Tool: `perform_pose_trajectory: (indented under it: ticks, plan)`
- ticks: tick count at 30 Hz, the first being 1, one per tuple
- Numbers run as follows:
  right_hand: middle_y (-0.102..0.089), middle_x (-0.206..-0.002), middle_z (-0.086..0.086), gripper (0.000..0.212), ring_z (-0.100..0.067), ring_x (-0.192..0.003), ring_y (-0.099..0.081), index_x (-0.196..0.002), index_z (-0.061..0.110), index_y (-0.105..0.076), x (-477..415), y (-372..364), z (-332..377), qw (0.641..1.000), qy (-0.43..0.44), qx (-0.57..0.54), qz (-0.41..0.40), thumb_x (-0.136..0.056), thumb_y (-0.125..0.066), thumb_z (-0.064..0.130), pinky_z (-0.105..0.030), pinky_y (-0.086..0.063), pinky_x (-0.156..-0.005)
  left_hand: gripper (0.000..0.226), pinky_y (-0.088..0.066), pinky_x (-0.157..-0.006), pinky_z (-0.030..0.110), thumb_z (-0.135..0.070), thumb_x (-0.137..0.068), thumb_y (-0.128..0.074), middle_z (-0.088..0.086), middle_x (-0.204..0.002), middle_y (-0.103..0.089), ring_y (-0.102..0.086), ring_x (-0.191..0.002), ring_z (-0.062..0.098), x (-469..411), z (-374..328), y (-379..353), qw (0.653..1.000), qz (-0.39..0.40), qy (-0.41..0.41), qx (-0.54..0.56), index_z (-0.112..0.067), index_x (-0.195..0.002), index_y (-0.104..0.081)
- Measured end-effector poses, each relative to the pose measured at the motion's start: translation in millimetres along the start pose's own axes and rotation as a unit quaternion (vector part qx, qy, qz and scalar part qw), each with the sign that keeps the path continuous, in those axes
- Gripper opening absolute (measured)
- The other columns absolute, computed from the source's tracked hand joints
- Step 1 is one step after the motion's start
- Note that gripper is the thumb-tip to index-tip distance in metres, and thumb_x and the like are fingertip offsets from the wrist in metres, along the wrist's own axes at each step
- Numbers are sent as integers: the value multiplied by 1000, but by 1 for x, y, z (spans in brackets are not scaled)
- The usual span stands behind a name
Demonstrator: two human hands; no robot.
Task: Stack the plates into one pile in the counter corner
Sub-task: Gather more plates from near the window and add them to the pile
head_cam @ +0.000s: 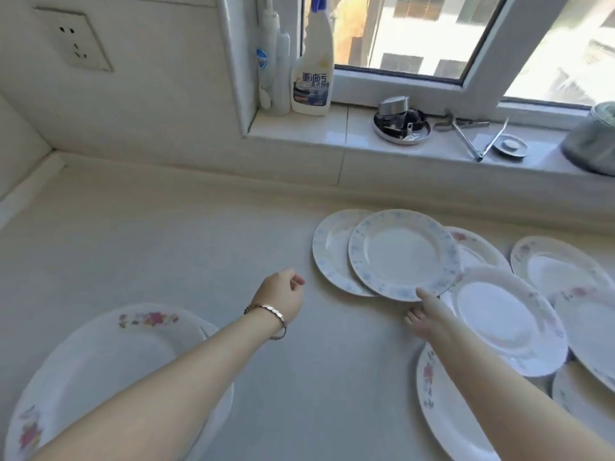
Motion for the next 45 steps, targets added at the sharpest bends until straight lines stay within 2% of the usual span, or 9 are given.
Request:
perform_pose_trajectory:
  ticks: [9,15,22,26,30,35,40,42,45]
  plan:
    - [-56,-131,-10,50,-27,-108,-60,-136,6,-42,-32,-2,21,996,33,-76,41,-89,-59,14,-36,-48,-90,38,-23,-50,24,10,-89,-33,0,-63,-30,-28,-54,11,-43,17,-86,895,55,275,348,-17,-62,-30]
    - [-63,-97,-1,44,-17,-84,-61,-128,10,-48,-39,-9,35,993,60,4,100,-87,-59,2,-34,-57,-73,15,-55,-59,26,1,-88,-53,9,-72,-56,-54,-64,17,-74,5,-106,840,13,308,446,-5,-74,-55]
    - [-66,-98,-4,38,-17,-77,-69,-122,9,-53,-33,-15,37,989,51,-18,135,-85,-59,-1,-22,-58,-55,26,-53,-80,44,15,-84,-48,10,-70,-57,-59,-77,31,-77,-3,-104,844,-54,319,427,9,-106,-61]
    - [-65,-103,-5,41,-17,-82,-67,-126,8,-50,-22,-18,38,986,56,-55,145,-86,-57,-1,-21,-57,-53,22,-49,-71,45,15,-86,-43,8,-67,-54,-53,-59,23,-74,-7,-91,862,-66,295,407,0,-93,-56]
    - [-66,-99,-3,40,-11,-69,-71,-126,9,-50,0,-25,45,980,76,-82,166,-87,-56,-1,-19,-57,-52,14,-49,-72,41,12,-78,-52,10,-65,-52,-54,-75,26,-58,20,-51,879,-122,290,357,3,-67,-51]
    - [-75,-72,6,36,-7,-65,-72,-121,8,-53,37,-40,54,966,124,-99,202,-87,-56,-3,-19,-55,-53,24,-42,-67,32,8,-73,-53,14,-76,-51,-46,-73,23,-24,72,30,908,-183,242,289,-6,-55,-45]
    - [-74,-93,1,35,-7,-75,-72,-120,10,-54,87,-75,42,946,145,-116,267,-88,-53,-2,-20,-57,-59,32,-50,-51,25,13,-83,-48,12,-65,-51,-51,-65,24,47,118,110,876,-243,212,359,-4,-55,-43]
    - [-75,-85,2,25,-7,-72,-72,-110,9,-57,104,-91,29,943,140,-108,281,-88,-54,-2,-19,-56,-57,32,-52,-59,31,12,-86,-47,14,-70,-56,-54,-71,26,78,143,133,858,-261,221,384,-4,-59,-46]
    - [-75,-69,5,14,-6,-65,-72,-98,8,-59,127,-113,1,945,124,-74,294,-88,-55,0,-18,-55,-55,32,-50,-37,21,12,-88,-44,9,-47,-60,-53,-63,22,123,180,154,835,-281,232,412,-5,-61,-49]
Point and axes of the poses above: each hand's wrist, its own x-axis away from the middle knuckle, its own y-axis out of the back of the hand, z = x × y, the point moved 8 cm from there along -x, towards the middle knuckle
